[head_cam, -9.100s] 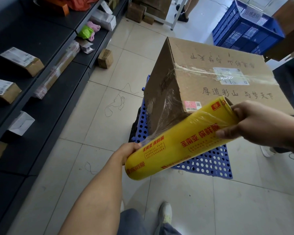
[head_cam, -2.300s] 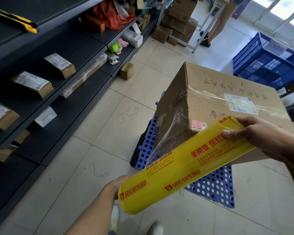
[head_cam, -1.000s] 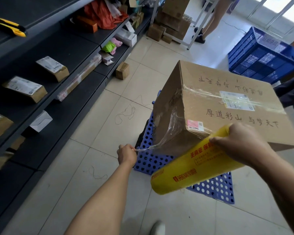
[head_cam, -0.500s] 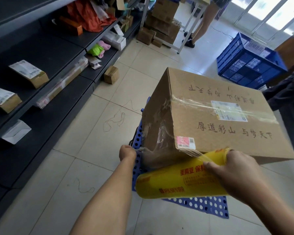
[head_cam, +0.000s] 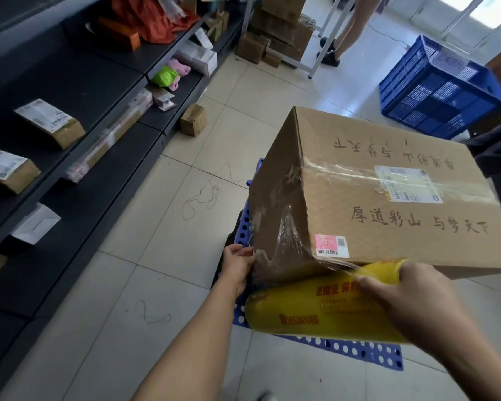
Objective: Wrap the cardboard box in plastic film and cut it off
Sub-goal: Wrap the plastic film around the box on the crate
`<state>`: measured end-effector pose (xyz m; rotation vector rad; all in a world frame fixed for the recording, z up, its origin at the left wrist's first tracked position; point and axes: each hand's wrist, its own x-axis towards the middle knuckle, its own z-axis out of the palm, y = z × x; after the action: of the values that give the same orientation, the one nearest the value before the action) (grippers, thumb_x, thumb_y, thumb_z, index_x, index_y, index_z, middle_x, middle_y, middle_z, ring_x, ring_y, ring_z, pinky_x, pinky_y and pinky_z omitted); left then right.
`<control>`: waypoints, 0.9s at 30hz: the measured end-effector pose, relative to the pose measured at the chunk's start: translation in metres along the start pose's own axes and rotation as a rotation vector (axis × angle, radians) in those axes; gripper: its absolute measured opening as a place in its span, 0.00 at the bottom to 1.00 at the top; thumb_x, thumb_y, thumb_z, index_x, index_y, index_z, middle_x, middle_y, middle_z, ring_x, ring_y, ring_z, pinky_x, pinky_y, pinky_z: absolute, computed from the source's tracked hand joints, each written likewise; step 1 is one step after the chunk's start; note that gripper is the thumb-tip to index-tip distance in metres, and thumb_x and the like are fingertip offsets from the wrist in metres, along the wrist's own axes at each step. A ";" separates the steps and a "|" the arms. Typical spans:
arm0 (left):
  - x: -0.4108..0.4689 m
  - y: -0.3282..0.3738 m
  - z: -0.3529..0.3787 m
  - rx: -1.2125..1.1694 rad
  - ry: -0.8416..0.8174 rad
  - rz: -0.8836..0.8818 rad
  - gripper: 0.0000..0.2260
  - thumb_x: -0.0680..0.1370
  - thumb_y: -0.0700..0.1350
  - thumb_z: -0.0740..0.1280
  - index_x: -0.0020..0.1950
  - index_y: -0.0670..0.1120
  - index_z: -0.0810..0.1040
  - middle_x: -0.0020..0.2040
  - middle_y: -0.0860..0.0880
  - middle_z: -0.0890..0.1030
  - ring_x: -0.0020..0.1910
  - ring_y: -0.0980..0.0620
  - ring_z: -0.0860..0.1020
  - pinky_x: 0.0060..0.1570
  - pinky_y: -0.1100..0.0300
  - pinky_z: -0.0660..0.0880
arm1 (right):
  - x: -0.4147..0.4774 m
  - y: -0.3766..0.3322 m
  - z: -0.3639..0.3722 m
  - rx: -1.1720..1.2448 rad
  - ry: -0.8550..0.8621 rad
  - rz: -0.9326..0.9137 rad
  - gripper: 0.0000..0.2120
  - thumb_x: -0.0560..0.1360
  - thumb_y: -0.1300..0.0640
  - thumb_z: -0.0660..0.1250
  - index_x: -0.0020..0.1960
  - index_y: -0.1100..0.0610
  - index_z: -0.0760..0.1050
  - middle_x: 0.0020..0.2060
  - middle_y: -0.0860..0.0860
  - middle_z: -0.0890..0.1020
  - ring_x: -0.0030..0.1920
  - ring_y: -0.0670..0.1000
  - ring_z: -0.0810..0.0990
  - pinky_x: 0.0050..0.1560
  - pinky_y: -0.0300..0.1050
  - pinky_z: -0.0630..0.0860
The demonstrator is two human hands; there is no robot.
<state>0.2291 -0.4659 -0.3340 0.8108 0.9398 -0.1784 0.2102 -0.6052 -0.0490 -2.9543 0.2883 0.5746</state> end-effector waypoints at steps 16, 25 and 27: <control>0.001 0.012 0.024 0.100 0.163 0.034 0.07 0.74 0.46 0.71 0.43 0.45 0.75 0.49 0.43 0.80 0.49 0.44 0.79 0.53 0.48 0.78 | 0.002 0.003 0.000 0.001 -0.018 0.006 0.21 0.72 0.45 0.70 0.34 0.61 0.72 0.33 0.56 0.76 0.34 0.53 0.76 0.31 0.46 0.72; -0.018 0.021 0.017 0.250 0.035 0.203 0.09 0.79 0.38 0.63 0.53 0.46 0.82 0.53 0.47 0.82 0.53 0.50 0.79 0.55 0.52 0.78 | 0.001 0.002 0.001 0.010 -0.004 0.011 0.20 0.71 0.45 0.70 0.35 0.61 0.72 0.34 0.56 0.76 0.36 0.55 0.76 0.38 0.52 0.77; -0.025 0.013 0.013 0.330 -0.026 0.267 0.14 0.81 0.38 0.59 0.61 0.49 0.80 0.59 0.50 0.79 0.57 0.52 0.77 0.58 0.52 0.77 | 0.001 0.002 0.000 0.006 -0.006 0.009 0.20 0.72 0.45 0.70 0.34 0.61 0.72 0.33 0.56 0.76 0.35 0.54 0.75 0.36 0.50 0.76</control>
<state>0.2287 -0.4707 -0.3035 1.2270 0.7775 -0.1121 0.2107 -0.6072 -0.0501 -2.9461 0.3025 0.5825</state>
